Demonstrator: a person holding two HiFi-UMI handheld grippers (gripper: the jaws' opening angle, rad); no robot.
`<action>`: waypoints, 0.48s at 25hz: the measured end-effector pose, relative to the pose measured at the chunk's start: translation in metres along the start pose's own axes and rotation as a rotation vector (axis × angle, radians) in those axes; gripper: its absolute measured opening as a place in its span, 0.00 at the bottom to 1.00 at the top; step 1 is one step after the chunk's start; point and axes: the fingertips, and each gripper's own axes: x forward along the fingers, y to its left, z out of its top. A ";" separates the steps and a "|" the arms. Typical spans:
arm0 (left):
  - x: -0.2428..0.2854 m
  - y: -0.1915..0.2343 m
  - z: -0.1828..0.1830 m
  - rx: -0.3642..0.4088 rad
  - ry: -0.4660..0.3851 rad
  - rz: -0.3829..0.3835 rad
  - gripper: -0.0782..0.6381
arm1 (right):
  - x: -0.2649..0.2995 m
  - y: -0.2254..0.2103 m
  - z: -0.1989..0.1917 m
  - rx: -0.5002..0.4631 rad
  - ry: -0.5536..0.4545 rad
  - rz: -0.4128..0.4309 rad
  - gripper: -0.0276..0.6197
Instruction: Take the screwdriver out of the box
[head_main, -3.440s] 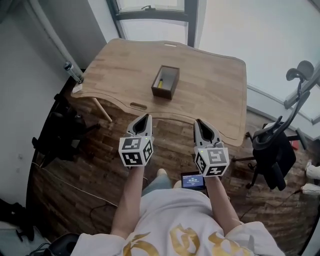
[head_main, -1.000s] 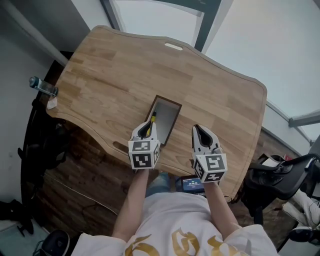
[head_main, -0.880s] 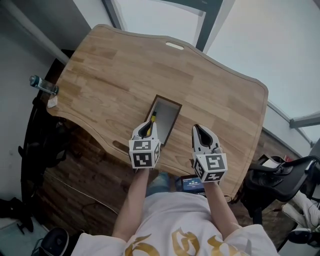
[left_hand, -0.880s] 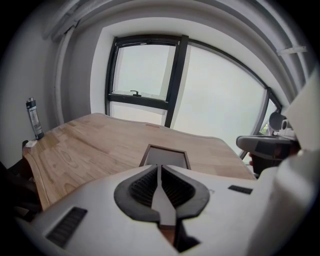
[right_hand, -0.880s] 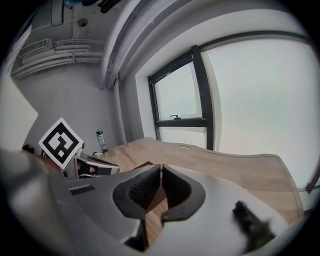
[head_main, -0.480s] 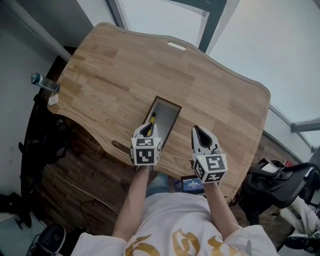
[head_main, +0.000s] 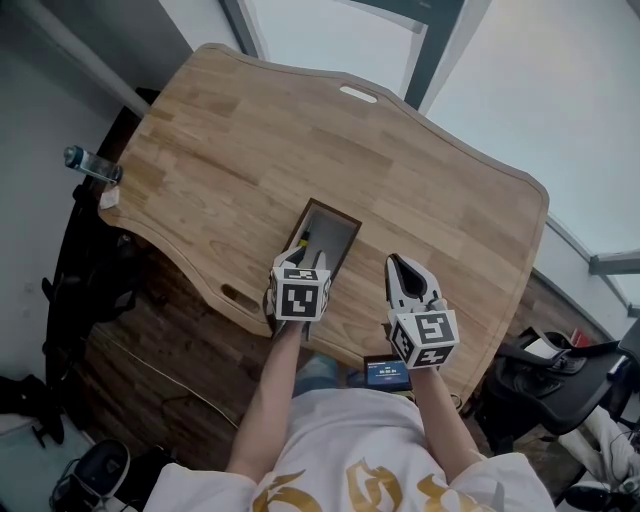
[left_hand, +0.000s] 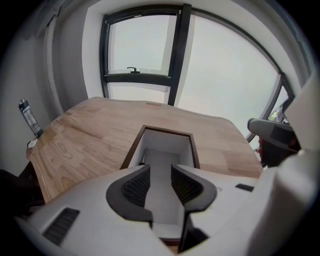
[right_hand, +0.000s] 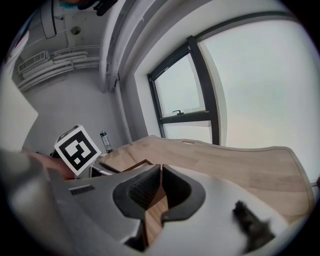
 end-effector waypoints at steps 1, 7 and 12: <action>0.003 0.000 -0.001 0.003 0.014 0.007 0.31 | 0.001 -0.005 -0.001 0.005 0.001 -0.002 0.09; 0.016 0.004 -0.009 0.020 0.111 0.060 0.37 | 0.006 -0.024 -0.004 0.037 0.004 -0.012 0.09; 0.025 0.002 -0.014 0.038 0.191 0.075 0.42 | 0.011 -0.035 -0.009 0.062 0.007 -0.020 0.09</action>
